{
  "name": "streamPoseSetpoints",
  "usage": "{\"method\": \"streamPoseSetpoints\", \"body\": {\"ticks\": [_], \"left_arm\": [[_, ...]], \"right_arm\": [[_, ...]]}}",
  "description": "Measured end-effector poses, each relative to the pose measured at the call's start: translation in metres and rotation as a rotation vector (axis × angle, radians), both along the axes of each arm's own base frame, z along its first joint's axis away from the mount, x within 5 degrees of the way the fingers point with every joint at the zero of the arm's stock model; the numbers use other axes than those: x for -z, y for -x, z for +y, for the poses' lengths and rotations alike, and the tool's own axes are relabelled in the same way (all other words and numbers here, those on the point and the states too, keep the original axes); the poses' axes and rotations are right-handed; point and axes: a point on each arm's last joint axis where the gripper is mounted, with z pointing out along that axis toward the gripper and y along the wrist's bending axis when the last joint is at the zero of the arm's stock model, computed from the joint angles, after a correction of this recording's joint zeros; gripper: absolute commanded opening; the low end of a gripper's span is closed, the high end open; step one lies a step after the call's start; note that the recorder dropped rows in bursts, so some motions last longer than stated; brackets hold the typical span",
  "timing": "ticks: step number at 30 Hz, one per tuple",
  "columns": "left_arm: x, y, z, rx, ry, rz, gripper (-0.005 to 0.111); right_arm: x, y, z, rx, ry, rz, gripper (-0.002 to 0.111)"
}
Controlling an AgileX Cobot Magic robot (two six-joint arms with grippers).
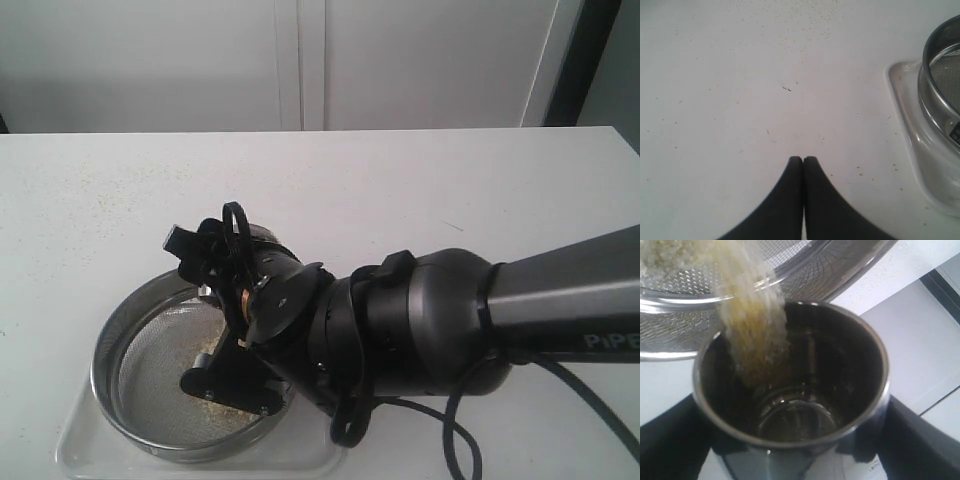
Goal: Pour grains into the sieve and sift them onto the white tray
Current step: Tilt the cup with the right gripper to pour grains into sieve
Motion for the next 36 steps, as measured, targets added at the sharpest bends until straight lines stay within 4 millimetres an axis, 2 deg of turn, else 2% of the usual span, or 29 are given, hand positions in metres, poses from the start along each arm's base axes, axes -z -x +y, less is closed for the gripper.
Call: {"method": "streamPoseSetpoints", "body": {"ticks": [13,20,27,30,34,36], "left_arm": [[0.000,0.000,0.000,0.000,0.000,0.000,0.000],[0.000,0.000,0.000,0.000,0.000,0.000,0.000],[0.000,0.000,0.000,0.000,0.000,0.000,0.000],[0.000,0.000,0.000,0.000,0.000,0.000,0.000],[0.000,0.000,0.000,0.000,0.000,0.000,0.000],[0.000,0.000,0.000,0.000,0.000,0.000,0.000]], "right_arm": [[-0.005,0.000,-0.002,0.030,0.072,-0.092,0.000],[-0.005,0.015,0.007,-0.016,0.088,-0.108,0.000],[-0.009,0.015,0.008,0.000,0.099,-0.141,0.000],[-0.014,0.014,0.012,0.028,0.030,-0.126,0.000],[-0.015,0.019,0.017,-0.007,0.043,-0.129,0.000],[-0.017,0.019,0.020,0.009,-0.019,-0.103,0.000]]}}
